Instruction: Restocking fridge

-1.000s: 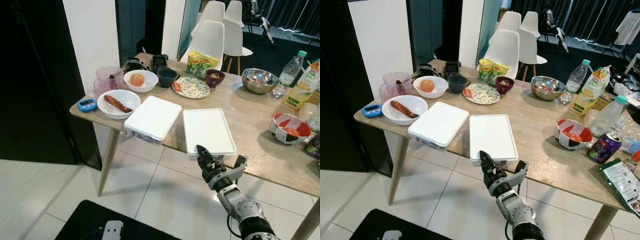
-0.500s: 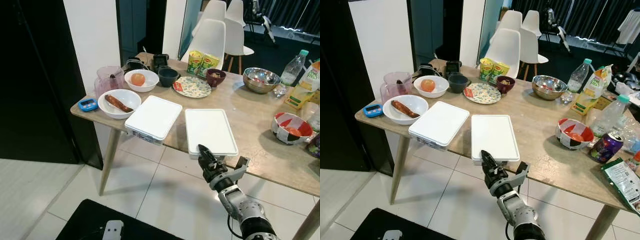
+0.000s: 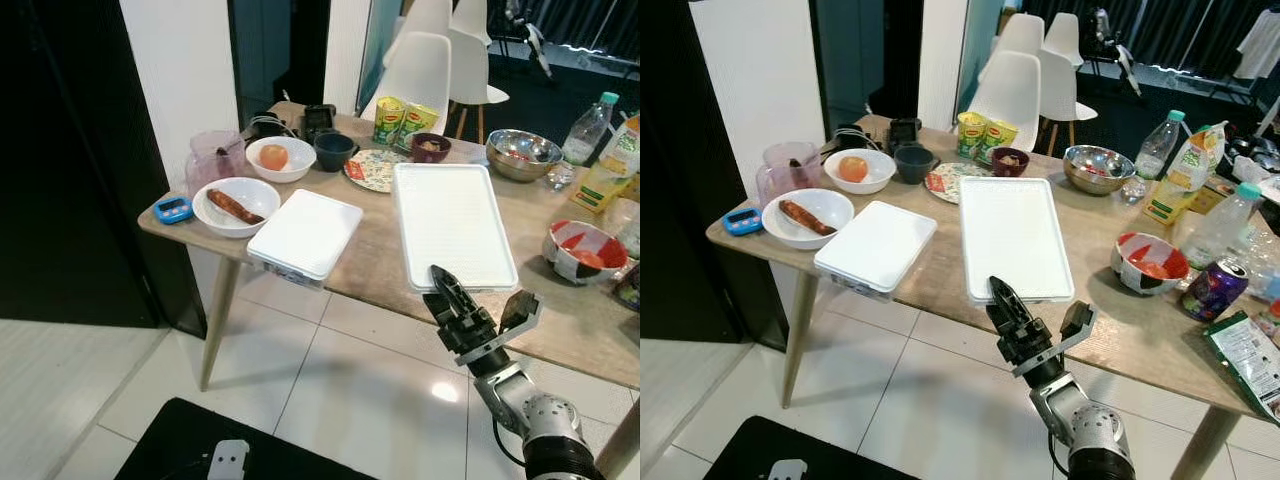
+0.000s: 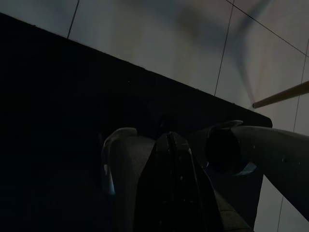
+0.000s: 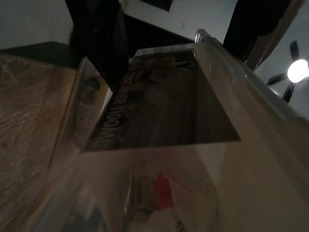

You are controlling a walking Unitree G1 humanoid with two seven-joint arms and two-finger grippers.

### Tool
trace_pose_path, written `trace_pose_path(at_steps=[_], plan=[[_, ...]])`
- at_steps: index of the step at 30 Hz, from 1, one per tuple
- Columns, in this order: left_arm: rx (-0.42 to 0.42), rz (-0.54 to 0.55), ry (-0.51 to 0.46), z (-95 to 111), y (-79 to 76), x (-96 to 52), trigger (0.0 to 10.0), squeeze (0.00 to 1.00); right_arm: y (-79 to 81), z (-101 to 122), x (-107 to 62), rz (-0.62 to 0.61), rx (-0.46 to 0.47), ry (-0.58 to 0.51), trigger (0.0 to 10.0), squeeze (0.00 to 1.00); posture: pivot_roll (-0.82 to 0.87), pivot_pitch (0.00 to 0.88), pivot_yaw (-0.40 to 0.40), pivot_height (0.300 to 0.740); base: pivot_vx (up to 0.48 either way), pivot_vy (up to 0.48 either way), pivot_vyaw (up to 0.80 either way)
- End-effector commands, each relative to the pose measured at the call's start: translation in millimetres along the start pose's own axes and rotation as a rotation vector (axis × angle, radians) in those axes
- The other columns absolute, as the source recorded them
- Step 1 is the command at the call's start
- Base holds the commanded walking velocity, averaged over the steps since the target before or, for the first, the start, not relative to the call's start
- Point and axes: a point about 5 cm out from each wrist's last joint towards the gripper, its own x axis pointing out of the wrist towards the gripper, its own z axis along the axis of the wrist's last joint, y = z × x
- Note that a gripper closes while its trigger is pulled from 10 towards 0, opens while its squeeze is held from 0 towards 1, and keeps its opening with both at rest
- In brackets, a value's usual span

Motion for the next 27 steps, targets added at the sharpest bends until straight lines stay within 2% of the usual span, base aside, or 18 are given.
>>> trace_pose_path(at_steps=[1, 3, 7, 10, 12, 13, 14, 15, 16, 17, 18, 19, 24, 26, 27], plan=[[0.001, -0.006, 0.039, -7, -1.2, -0.9, 10.0, 0.00, 11.0, -4, 0.5, 0.087, -0.054, 0.106, 10.0, 0.00, 0.15, 0.000, -0.091, 0.740, 0.000, 0.000, 0.00], [0.005, -0.004, 0.035, -5, -0.8, -0.4, 10.0, 0.00, 16.4, -7, -9.3, 0.116, -0.070, 0.187, 10.0, 0.00, 0.16, 0.000, -0.089, 0.740, 0.000, 0.000, 0.00], [0.004, -0.002, 0.032, -4, 0.3, -0.5, 10.0, 0.00, 19.9, -5, -22.6, 0.118, -0.084, 0.262, 10.0, 0.00, 0.15, 0.000, -0.080, 0.740, 0.000, 0.000, 0.00], [0.024, -0.006, 0.051, -6, 1.6, -1.8, 10.0, 0.00, 29.0, -5, -38.5, 0.136, -0.095, 0.399, 10.0, 0.00, 0.13, 0.000, -0.069, 0.740, 0.000, 0.000, 0.00], [0.029, -0.007, 0.059, -7, 2.1, -2.4, 10.0, 0.00, 28.7, -10, -48.0, 0.116, -0.118, 0.499, 10.0, 0.00, 0.13, 0.000, -0.066, 0.740, 0.000, 0.000, 0.00], [0.034, -0.007, 0.064, -7, 2.4, -2.7, 10.0, 0.00, 25.8, -15, -54.6, 0.086, -0.146, 0.581, 10.0, 0.00, 0.13, 0.000, -0.064, 0.740, 0.000, 0.000, 0.00], [0.034, -0.007, 0.064, -7, 2.4, -2.7, 10.0, 0.00, 25.8, -15, -54.6, 0.086, -0.146, 0.581, 10.0, 0.00, 0.13, 0.000, -0.064, 0.740, 0.000, 0.000, 0.00], [0.039, -0.006, 0.070, -8, 2.7, -3.0, 10.0, 0.00, 21.0, -23, -65.8, 0.043, -0.183, 0.709, 10.0, 0.00, 0.13, 0.000, -0.065, 0.740, 0.000, 0.000, 0.00], [0.039, -0.006, 0.070, -8, 2.7, -3.0, 10.0, 0.00, 21.0, -23, -65.8, 0.043, -0.183, 0.709, 10.0, 0.00, 0.13, 0.000, -0.065, 0.740, 0.000, 0.000, 0.00], [0.043, -0.006, 0.072, -8, 2.9, -3.0, 10.0, 0.00, 11.4, -26, -77.0, -0.030, -0.228, 0.810, 10.0, 0.00, 0.13, 0.000, -0.066, 0.740, 0.000, 0.000, 0.00], [0.043, -0.006, 0.072, -8, 2.9, -3.0, 10.0, 0.00, 11.4, -26, -77.0, -0.030, -0.228, 0.810, 10.0, 0.00, 0.13, 0.000, -0.066, 0.740, 0.000, 0.000, 0.00], [0.046, -0.004, 0.072, -7, 3.5, -3.0, 10.0, 0.00, -1.8, -27, -86.0, -0.123, -0.284, 0.857, 10.0, 0.00, 0.13, 0.000, -0.066, 0.740, 0.000, 0.000, 0.00], [0.051, -0.004, 0.067, -5, 4.5, -3.0, 10.0, 0.00, -23.2, -24, -102.7, -0.302, -0.401, 0.907, 10.0, 0.00, 0.13, 0.000, -0.065, 0.740, 0.000, 0.000, 0.00], [0.053, -0.001, 0.069, -5, 5.4, -3.6, 10.0, 0.00, -38.2, -22, -116.5, -0.457, -0.504, 0.955, 10.0, 0.00, 0.13, 0.000, -0.062, 0.740, 0.000, 0.000, 0.00], [0.053, -0.001, 0.069, -5, 5.4, -3.6, 10.0, 0.00, -38.2, -22, -116.5, -0.457, -0.504, 0.955, 10.0, 0.00, 0.13, 0.000, -0.062, 0.740, 0.000, 0.000, 0.00]])
